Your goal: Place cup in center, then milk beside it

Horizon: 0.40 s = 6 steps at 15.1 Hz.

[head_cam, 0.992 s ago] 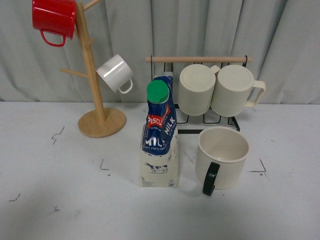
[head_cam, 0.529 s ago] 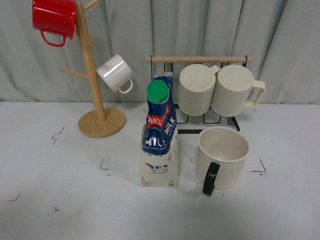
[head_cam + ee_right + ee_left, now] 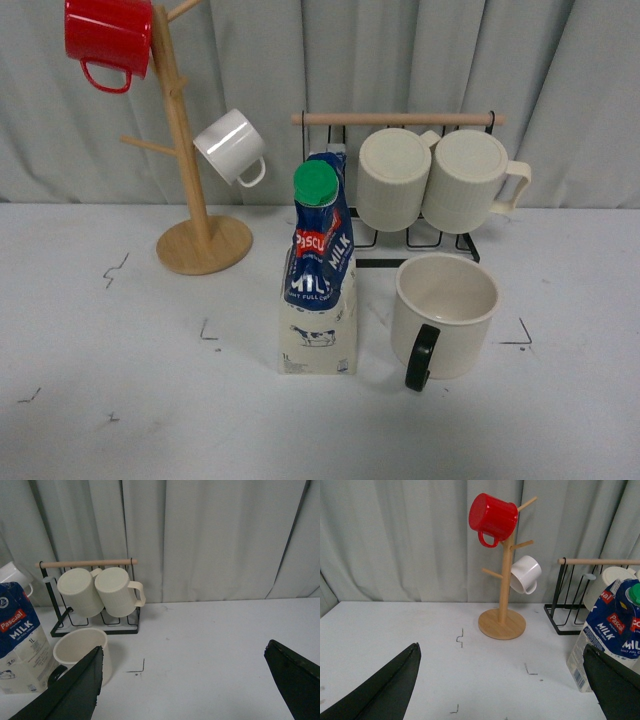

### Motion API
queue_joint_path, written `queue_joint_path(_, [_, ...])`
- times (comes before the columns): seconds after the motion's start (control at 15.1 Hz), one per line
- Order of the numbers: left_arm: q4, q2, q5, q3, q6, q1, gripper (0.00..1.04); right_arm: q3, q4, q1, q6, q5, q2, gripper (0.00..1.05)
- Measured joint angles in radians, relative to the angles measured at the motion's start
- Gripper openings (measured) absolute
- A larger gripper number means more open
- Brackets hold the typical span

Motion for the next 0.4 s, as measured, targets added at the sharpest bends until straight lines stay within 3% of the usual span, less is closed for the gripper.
queue_joint_path(0.4, [0.000,0.000,0.000,0.000,0.000,0.000,0.98,0.000,0.000,0.000,0.000,0.000,0.000,0.98])
